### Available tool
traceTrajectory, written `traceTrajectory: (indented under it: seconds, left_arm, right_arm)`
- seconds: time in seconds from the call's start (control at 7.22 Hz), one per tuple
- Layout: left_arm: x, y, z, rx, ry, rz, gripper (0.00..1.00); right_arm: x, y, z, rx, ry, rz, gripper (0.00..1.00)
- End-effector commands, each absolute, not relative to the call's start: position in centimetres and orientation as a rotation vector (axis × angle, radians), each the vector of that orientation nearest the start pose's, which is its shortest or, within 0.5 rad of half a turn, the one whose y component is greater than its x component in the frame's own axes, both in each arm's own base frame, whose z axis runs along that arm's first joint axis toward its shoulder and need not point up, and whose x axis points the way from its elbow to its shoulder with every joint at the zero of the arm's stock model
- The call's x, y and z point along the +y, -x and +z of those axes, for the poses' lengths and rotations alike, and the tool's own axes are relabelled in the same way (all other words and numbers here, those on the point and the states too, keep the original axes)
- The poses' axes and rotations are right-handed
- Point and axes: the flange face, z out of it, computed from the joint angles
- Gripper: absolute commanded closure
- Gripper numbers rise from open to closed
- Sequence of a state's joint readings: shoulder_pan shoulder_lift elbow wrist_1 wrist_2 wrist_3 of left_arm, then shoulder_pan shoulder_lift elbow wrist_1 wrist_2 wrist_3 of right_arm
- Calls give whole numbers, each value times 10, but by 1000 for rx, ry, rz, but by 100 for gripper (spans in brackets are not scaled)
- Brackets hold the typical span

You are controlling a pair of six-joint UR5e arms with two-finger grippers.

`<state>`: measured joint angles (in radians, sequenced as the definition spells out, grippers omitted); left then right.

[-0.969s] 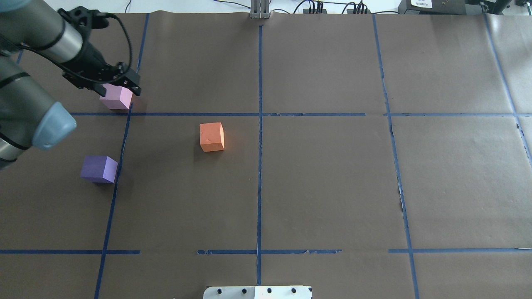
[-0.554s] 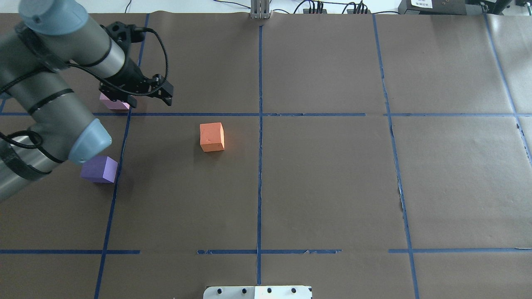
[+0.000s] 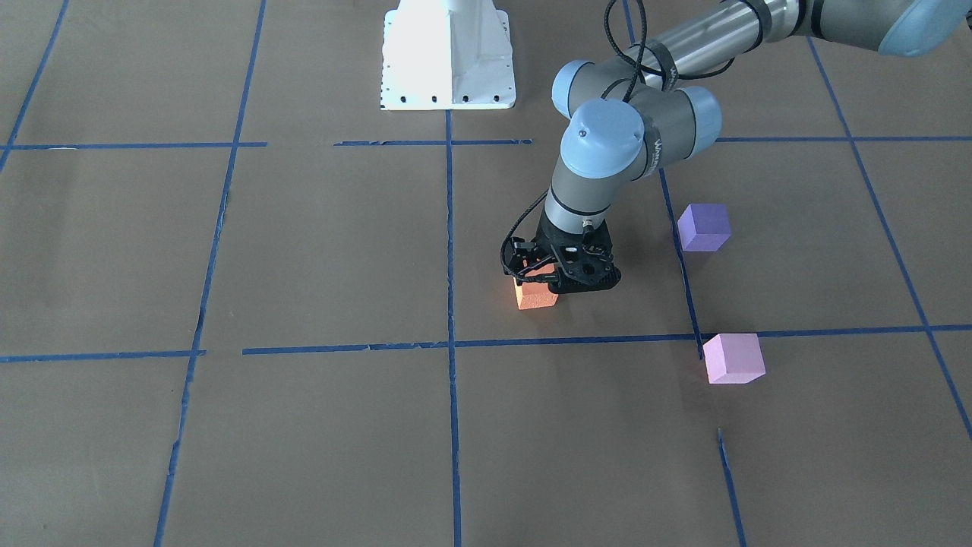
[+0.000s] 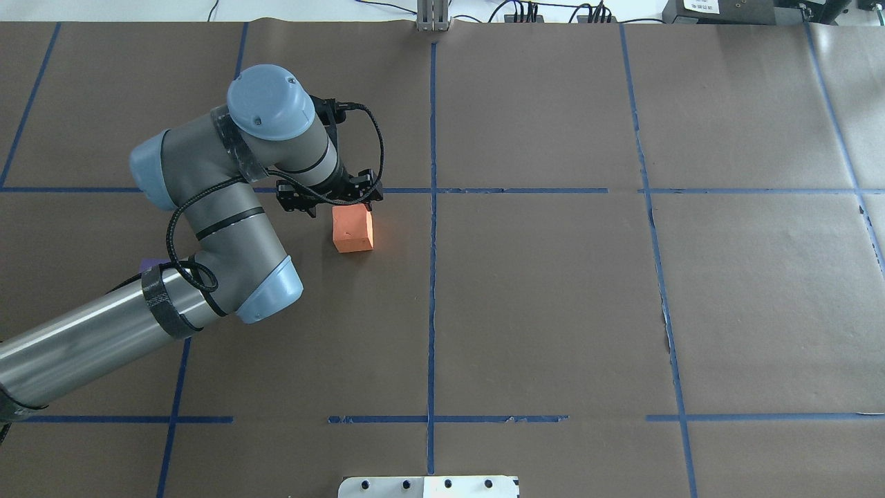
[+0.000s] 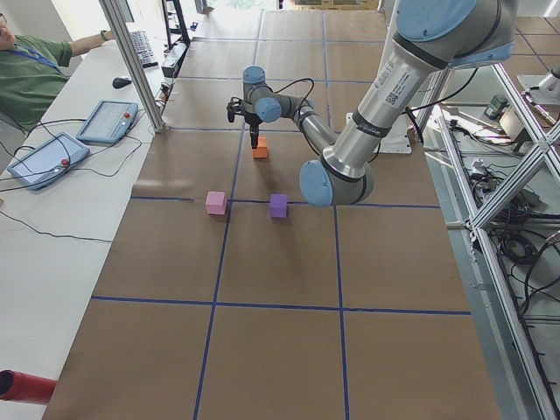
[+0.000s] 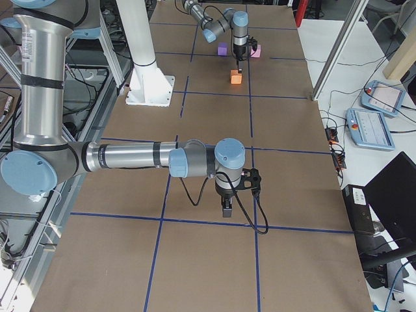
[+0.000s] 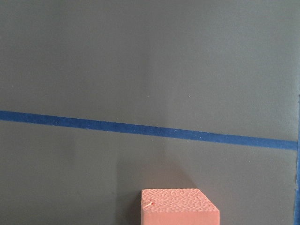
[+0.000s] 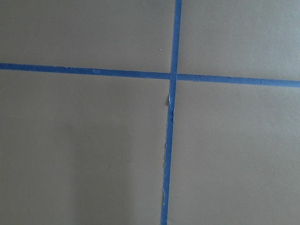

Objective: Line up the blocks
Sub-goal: 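Close the left gripper on the orange cube and lift it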

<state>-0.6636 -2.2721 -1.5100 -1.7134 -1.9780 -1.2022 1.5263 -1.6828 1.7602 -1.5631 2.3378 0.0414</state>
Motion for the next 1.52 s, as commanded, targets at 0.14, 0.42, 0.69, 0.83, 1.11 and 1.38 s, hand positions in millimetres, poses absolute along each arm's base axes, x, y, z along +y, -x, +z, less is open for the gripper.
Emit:
traceTrajectory:
  seconds: [0.14,0.42,0.69,0.83,1.11,1.38]
  left_arm:
    - [-507,-547,278,800,-60,-115,0]
    - [-511,-555,284,834,-86,-104,0]
    - [-511,-553,284,837,-84,-92,59]
    - [-509,-550,282,855,-39,-77,100]
    - [-524,-502,312,845,-22,-33,100]
    - [-550,-405,380,810,-70,53,100]
  right_arm:
    - [-451,-44,618,-769,-47,-35,0]
    - [-451,-44,618,-769,-47,-35,0]
    - [-451,-44,618,-769,-47,-35,0]
    - [-451,-44,618,-769,-47,-35,0]
    - [-451,-44,618,-769,-47,-35,0]
    - [-451,-44,618,-769,-47,-35,0]
